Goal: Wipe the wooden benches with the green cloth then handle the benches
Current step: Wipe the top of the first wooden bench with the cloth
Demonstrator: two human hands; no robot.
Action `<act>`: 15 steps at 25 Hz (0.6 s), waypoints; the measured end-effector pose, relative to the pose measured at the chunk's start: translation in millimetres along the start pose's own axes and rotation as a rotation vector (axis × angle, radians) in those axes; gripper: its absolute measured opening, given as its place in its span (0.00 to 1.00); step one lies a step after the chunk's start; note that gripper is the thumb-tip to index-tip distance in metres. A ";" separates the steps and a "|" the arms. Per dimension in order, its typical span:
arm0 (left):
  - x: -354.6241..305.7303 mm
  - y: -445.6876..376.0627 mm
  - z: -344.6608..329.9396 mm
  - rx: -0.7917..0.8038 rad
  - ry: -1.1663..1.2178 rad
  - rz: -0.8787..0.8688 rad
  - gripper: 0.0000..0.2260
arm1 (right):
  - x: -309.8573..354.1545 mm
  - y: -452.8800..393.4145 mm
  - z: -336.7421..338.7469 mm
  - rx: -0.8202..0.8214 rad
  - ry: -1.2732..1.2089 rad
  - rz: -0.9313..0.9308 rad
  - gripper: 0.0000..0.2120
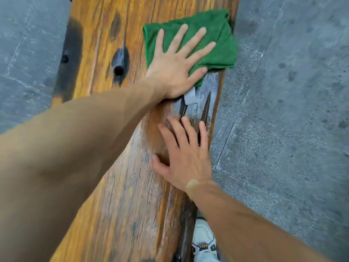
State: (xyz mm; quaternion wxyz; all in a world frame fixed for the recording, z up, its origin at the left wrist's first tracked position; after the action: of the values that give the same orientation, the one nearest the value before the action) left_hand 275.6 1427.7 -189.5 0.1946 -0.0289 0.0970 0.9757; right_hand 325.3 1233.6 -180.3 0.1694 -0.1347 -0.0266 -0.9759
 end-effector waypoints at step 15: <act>-159.0 349.7 -71.8 0.152 0.033 -0.036 0.27 | -143.1 0.5 56.1 -0.176 -0.306 -0.560 0.21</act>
State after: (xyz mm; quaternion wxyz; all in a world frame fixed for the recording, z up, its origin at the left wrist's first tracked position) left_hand 288.9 1037.2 -182.6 0.2119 -0.0320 0.1734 0.9613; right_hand 469.4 1285.0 -165.2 -0.1238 -0.2812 -0.0031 -0.9516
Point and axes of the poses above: each hand's wrist, its own y-axis away from the middle knuckle, its own z-axis out of the back of the hand, x = y × z, the point moved 7 cm from there along -y, towards the middle knuckle, and after that the axes turned 2 degrees about y, right-handed, at the moved point
